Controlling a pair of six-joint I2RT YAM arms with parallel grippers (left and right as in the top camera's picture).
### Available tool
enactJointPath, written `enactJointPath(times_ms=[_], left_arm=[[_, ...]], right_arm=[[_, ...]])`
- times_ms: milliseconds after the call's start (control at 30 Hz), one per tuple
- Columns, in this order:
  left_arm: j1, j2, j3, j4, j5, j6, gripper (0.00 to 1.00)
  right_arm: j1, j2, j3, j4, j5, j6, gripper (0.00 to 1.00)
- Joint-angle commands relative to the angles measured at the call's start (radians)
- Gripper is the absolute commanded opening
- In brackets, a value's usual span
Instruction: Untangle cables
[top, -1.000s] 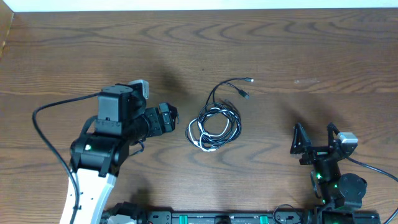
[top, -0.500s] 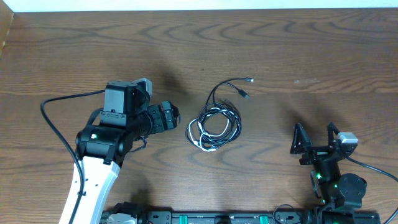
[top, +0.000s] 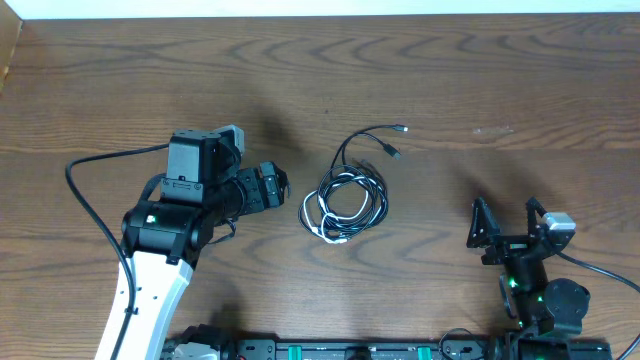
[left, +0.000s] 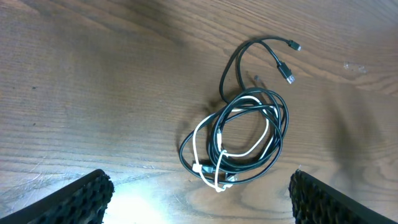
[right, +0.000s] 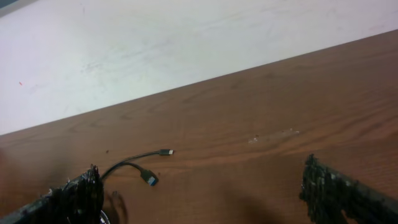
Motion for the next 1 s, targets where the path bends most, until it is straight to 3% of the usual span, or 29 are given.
enactJointPath(times_ms=[0, 967], left_arm=[[-0.003, 0.000, 0.020, 0.003, 0.005, -0.012, 0.91], [-0.003, 0.000, 0.115, -0.010, -0.047, -0.013, 0.91]], right_arm=[[-0.005, 0.000, -0.001, -0.005, 0.007, -0.005, 0.99], [-0.005, 0.000, -0.001, -0.005, 0.007, -0.005, 0.99]])
